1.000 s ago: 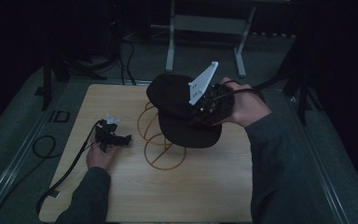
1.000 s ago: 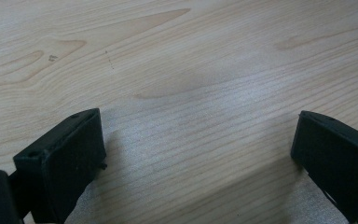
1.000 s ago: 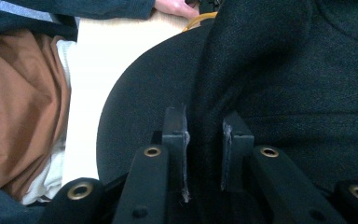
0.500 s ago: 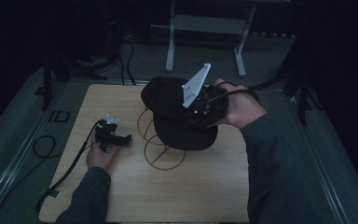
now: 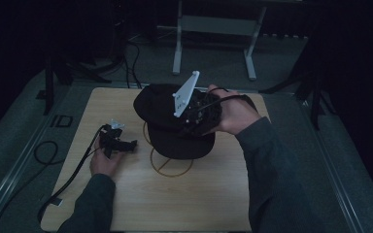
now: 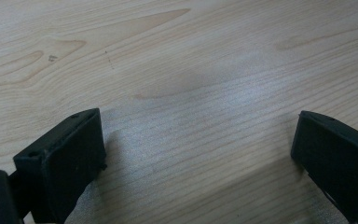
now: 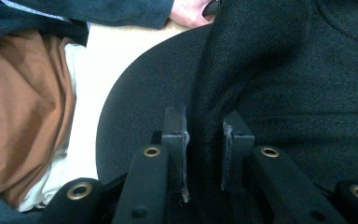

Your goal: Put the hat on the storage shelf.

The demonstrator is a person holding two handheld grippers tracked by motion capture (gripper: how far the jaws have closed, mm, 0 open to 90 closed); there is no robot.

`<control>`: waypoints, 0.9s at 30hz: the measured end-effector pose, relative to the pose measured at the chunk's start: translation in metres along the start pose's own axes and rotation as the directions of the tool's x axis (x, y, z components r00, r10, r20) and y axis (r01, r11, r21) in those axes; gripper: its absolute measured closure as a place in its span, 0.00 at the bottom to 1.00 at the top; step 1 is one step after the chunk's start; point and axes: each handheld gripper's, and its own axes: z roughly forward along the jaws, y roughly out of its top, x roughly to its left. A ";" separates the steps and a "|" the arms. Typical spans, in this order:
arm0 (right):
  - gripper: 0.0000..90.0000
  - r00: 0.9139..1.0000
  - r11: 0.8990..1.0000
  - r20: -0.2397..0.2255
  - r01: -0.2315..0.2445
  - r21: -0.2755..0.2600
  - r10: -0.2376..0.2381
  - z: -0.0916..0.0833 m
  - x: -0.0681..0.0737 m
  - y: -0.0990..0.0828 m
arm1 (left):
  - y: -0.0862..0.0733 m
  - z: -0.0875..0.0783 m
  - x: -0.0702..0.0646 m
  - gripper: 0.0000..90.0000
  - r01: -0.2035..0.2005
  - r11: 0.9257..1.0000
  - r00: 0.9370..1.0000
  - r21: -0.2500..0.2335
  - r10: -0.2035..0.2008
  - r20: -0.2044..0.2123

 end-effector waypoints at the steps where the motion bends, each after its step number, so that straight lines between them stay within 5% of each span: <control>1: 0.84 1.000 1.000 0.002 -0.003 0.001 0.003 0.002 -0.001 0.001 | 0.000 0.000 0.000 0.03 0.000 1.000 1.000 0.000 0.000 0.000; 27: 0.79 0.999 0.999 -0.047 -0.014 0.041 0.016 0.049 -0.010 0.004 | 0.000 0.000 0.000 0.03 0.004 1.000 1.000 -0.002 -0.004 0.003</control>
